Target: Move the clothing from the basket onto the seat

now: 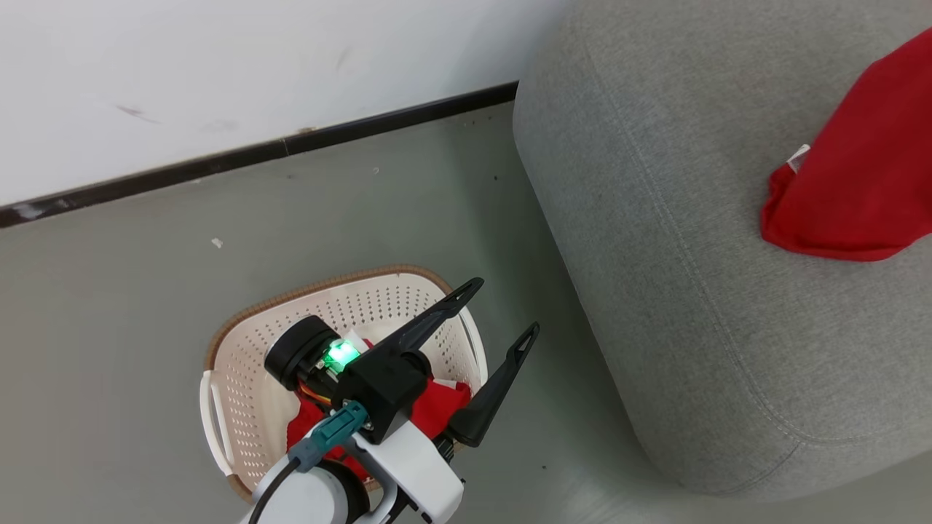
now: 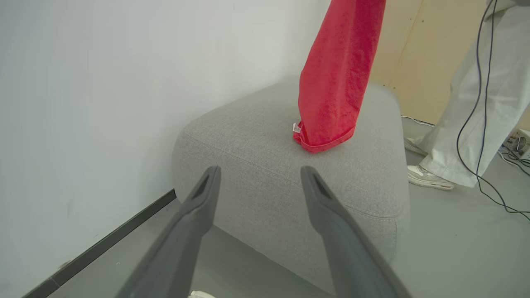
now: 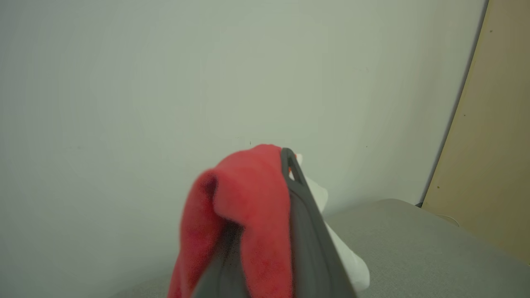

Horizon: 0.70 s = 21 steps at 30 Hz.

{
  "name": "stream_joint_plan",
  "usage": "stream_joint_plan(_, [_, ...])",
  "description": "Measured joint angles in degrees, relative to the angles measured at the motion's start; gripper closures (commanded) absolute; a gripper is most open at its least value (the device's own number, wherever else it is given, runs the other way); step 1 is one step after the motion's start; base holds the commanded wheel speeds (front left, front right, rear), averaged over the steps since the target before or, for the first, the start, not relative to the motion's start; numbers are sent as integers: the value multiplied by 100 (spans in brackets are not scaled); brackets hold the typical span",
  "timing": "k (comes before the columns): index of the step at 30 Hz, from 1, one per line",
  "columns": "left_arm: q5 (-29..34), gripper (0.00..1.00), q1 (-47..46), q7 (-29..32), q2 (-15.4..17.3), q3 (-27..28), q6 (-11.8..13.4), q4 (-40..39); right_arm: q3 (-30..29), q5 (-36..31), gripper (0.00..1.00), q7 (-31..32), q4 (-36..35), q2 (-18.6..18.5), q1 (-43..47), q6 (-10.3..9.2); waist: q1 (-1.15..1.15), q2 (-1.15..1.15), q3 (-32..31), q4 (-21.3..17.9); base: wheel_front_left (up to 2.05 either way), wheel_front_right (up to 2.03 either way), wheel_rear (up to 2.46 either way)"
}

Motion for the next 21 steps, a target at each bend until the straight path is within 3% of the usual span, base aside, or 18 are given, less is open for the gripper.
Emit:
stream_joint_plan(9, [47,0,-229,144,118,-35,-70,-98,62,-156,100,-343,983,589,808,1,0,0,425,90,0,0,0])
stream_joint_plan(21, [51,0,-459,134,175,59,-121,-137,711,-454,100,-513,1637,1201,1296,1,0,0,732,115,0,0,0])
